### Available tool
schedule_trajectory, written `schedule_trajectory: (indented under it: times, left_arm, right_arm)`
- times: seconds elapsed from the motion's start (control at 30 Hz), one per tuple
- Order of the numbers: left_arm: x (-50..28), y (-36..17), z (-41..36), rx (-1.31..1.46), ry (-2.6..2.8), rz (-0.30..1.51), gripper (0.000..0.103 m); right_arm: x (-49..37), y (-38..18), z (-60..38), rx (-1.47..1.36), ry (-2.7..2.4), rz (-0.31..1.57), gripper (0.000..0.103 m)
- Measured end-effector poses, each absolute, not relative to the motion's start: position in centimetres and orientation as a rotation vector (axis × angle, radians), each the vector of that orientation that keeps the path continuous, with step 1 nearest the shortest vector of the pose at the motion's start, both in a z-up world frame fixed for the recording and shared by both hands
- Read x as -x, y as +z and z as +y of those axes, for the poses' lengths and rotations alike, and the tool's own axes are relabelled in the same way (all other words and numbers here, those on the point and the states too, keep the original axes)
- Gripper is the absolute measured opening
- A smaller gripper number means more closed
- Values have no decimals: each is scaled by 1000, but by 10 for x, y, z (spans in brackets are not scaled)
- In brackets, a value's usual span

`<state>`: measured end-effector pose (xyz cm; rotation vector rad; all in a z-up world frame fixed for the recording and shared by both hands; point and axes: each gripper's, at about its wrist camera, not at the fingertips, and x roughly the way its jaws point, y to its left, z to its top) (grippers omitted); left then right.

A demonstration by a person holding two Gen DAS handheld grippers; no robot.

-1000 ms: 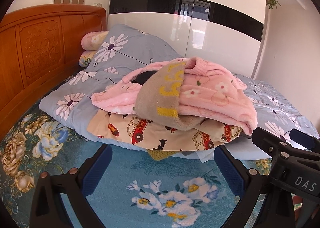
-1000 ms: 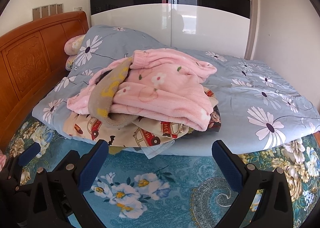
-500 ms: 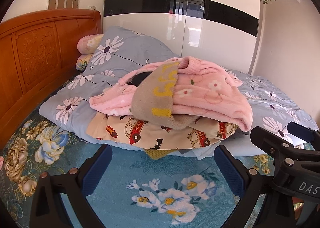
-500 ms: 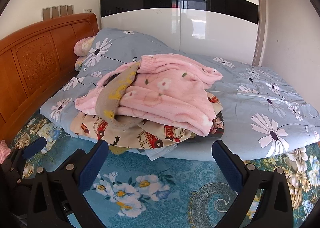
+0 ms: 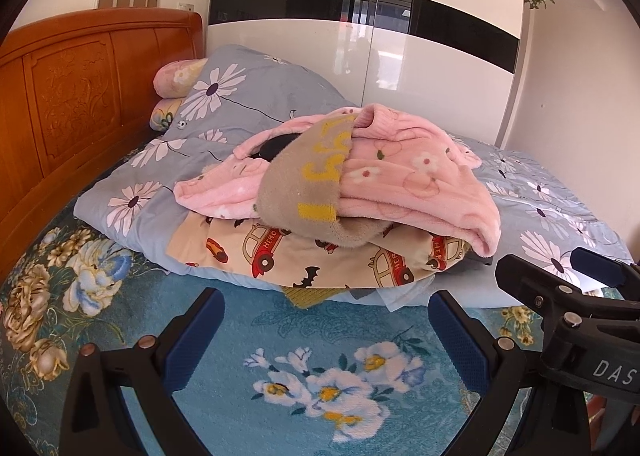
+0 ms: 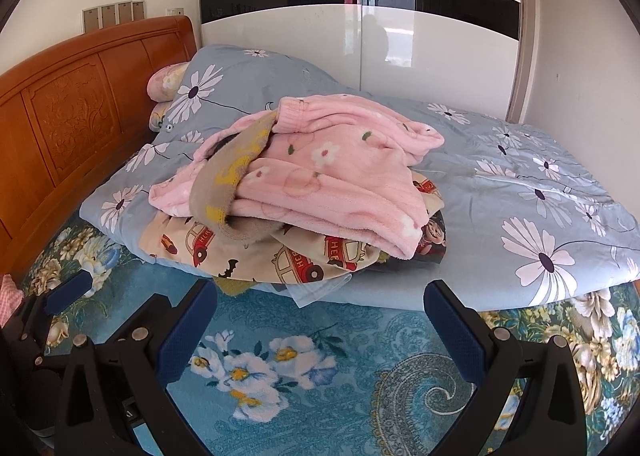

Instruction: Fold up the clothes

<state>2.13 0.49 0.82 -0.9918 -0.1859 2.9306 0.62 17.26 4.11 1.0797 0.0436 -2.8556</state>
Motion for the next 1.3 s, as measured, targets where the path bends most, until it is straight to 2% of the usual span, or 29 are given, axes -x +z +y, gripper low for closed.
schedule_trajectory:
  times: [0.73, 0.9, 1.0, 1.13, 1.23, 1.3]
  left_arm:
    - [-16, -18, -15, 988, 2939, -269, 103]
    - [-20, -32, -25, 1090, 2965, -221, 103]
    - [-34, -38, -44, 1136, 2998, -254, 103]
    - [-69, -35, -67, 985, 3104, -338, 103]
    - [-89, -32, -76, 914, 3218, -293, 103]
    - [-100, -30, -78, 869, 3256, -243, 103]
  right_arm:
    - [5, 23, 152, -1105, -2840, 117, 103]
    - [8, 14, 151, -1095, -2813, 157, 103]
    - [23, 12, 166, -1086, -2832, 193, 103]
    - [56, 4, 174, -1119, -2850, 403, 102]
    - [78, -5, 163, -1123, -2830, 585, 99]
    - [90, -11, 150, -1104, -2825, 700, 93]
